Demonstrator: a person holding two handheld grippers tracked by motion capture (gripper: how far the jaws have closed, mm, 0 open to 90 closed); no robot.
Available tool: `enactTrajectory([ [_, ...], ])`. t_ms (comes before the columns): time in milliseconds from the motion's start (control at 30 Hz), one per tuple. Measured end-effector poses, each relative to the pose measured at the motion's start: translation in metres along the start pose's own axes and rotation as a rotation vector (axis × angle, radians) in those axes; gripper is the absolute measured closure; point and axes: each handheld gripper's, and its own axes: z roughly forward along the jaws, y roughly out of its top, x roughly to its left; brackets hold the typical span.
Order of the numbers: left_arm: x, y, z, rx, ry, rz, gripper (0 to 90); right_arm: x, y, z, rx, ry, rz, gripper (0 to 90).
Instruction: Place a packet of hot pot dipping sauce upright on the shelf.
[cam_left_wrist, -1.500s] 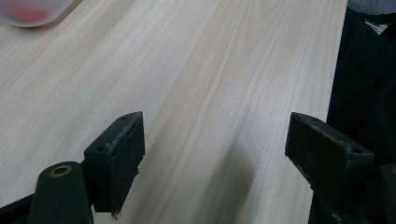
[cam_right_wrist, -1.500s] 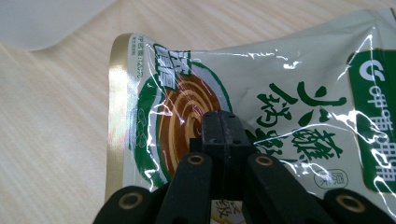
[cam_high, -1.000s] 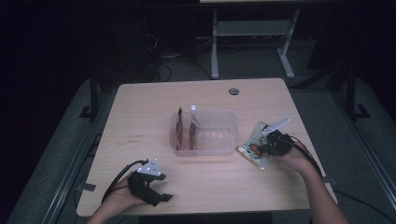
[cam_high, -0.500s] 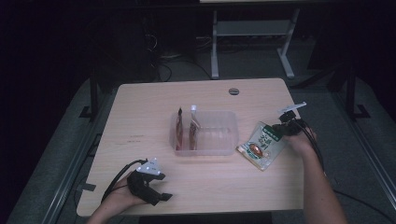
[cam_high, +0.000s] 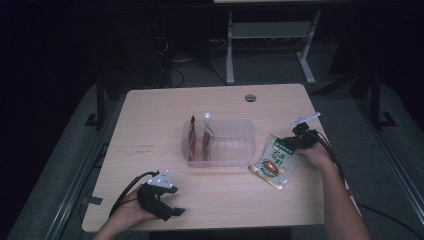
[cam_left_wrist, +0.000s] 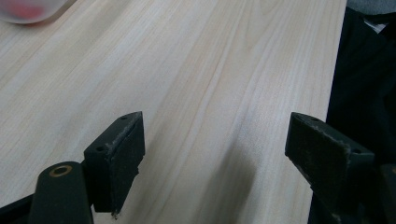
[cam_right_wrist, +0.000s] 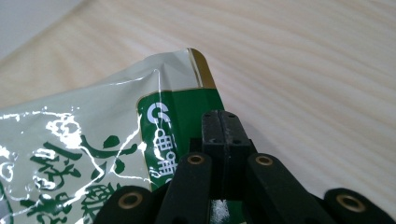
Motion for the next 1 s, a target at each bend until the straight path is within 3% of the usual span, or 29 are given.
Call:
enactTrajectory([
  [167, 0.0, 0.0, 0.0, 0.002, 0.0, 0.002, 19.7, 0.019, -0.003, -0.005, 0.031, 0.044, -0.08, 89.9],
  [267, -0.001, 0.001, 0.0, 0.004, 0.0, 0.007, 19.7, 0.027, -0.01, -0.008, 0.022, 0.114, -0.08, 89.9],
  [600, -0.002, 0.002, -0.001, -0.005, 0.004, 0.009, 19.7, 0.06, -0.024, -0.014, 0.009, 0.247, -0.14, 90.0],
  [1000, -0.006, 0.007, 0.002, -0.007, 0.003, 0.03, 19.7, 0.113, -0.027, -0.013, 0.03, 0.401, -0.274, 89.9],
])
